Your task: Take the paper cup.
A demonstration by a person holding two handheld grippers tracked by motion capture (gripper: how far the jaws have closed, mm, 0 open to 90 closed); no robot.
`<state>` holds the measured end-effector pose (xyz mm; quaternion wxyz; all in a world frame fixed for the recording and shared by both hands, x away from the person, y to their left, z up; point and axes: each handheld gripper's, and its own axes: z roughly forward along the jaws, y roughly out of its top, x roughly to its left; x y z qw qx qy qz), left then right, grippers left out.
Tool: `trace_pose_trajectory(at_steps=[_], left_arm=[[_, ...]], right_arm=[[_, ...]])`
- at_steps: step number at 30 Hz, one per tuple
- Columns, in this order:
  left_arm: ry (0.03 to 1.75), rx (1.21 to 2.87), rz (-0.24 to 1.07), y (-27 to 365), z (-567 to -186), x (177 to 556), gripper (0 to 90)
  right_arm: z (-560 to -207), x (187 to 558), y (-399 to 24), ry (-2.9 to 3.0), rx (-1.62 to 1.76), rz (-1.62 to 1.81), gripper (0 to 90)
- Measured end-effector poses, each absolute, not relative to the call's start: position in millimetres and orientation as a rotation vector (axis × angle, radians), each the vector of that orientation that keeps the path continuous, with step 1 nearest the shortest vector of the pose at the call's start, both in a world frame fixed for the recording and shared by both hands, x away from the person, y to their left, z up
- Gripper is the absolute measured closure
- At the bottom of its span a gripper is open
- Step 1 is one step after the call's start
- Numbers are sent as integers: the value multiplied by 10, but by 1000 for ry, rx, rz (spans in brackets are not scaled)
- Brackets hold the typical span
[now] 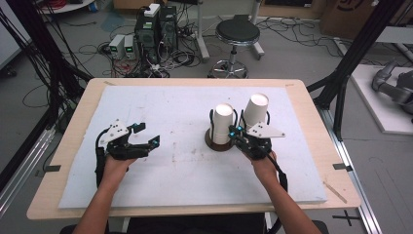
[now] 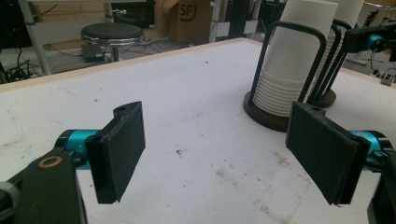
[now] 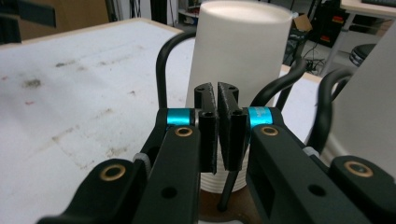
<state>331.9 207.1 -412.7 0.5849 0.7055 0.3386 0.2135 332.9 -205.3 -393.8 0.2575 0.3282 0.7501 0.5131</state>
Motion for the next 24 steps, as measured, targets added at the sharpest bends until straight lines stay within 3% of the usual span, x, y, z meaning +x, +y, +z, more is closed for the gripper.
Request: trace_pose_trajectory(at_steps=[24], left_arm=[[750,1649,493,1960,-4082,3360,199]], right_arm=[[-4356,3357,-1968,2114,960,1387,900]])
